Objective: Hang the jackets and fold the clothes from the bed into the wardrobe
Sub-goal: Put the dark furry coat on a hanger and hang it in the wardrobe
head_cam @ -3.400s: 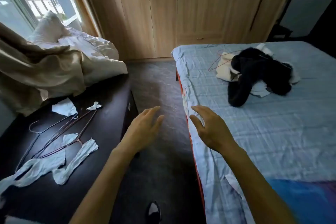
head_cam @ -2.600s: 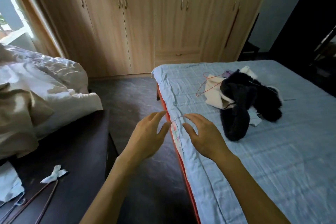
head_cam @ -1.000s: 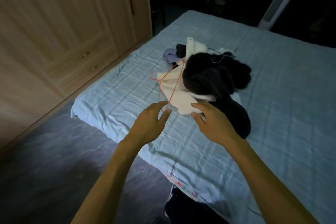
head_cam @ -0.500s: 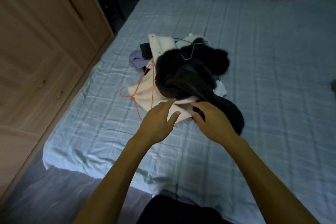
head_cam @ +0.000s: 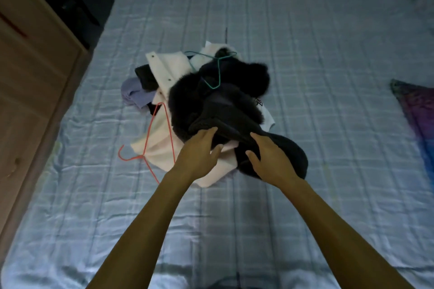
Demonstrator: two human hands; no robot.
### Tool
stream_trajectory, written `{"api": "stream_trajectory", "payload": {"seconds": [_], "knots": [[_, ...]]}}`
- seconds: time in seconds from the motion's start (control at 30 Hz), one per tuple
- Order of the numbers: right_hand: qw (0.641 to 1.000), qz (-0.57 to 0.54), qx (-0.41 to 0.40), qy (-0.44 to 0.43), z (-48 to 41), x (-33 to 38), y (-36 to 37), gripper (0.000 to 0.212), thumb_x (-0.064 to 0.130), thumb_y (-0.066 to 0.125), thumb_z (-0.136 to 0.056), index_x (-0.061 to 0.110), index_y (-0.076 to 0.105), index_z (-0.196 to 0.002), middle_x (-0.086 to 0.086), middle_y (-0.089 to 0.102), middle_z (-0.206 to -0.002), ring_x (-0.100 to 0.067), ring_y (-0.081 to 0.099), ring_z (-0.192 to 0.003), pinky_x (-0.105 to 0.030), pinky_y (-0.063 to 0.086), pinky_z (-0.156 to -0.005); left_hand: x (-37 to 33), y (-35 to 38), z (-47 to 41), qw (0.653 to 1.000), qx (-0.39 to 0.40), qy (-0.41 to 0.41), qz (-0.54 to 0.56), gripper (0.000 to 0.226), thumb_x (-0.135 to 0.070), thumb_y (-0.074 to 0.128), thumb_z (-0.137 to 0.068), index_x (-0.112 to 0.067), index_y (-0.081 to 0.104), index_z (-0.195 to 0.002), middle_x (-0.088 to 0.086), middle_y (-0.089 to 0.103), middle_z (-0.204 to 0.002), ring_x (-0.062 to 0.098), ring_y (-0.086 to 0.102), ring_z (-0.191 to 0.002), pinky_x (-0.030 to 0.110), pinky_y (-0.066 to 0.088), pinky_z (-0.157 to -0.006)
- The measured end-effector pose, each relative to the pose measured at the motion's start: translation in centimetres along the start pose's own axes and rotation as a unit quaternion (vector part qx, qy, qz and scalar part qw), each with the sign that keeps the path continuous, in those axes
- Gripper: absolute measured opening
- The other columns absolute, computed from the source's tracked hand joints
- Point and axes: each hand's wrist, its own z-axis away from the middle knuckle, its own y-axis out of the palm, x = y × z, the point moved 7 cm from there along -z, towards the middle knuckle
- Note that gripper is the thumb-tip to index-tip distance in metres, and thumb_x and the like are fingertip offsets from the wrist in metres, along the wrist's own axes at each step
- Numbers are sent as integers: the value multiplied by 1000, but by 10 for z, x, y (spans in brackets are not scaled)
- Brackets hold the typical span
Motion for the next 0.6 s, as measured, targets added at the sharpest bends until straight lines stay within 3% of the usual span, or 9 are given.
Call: {"api": "stream_trajectory", "payload": {"seconds": [0.2, 0.43, 0.5, 0.6], "knots": [[1000, -17, -13, 23, -69, -6, 12, 64, 39, 53, -93, 17, 26, -147, -10, 41, -144, -24, 44, -128, -40, 40, -105, 4, 14, -60, 1000, 24, 15, -11, 57, -36, 46, -96, -15, 30, -146, 8, 38, -146, 25, 41, -129, 33, 34, -105], [997, 27, -66, 14, -160, -12, 19, 80, 51, 53, -89, 11, 19, -148, -12, 26, -152, -27, 24, -140, -46, 30, -111, 17, 18, -116, 991, -6, 70, -117, 54, -35, 46, -95, -13, 35, -144, 10, 47, -136, 26, 49, -118, 37, 40, -100], [997, 45, -66, 19, -181, -15, 24, 88, 57, 53, -86, 10, 14, -149, -14, 19, -154, -30, 15, -143, -49, 23, -113, 24, 20, -124, 991, -10, 72, -110, 53, -33, 47, -95, -12, 37, -142, 11, 49, -134, 26, 50, -117, 37, 40, -99], [995, 67, -39, 60, -210, -25, 31, 106, 70, 53, -78, 15, -1, -151, -13, 5, -158, -28, -4, -146, -51, -1, -116, 37, 21, -128, 993, -5, 64, -102, 53, -34, 46, -95, -13, 36, -143, 10, 48, -136, 25, 48, -119, 37, 38, -102]]}}
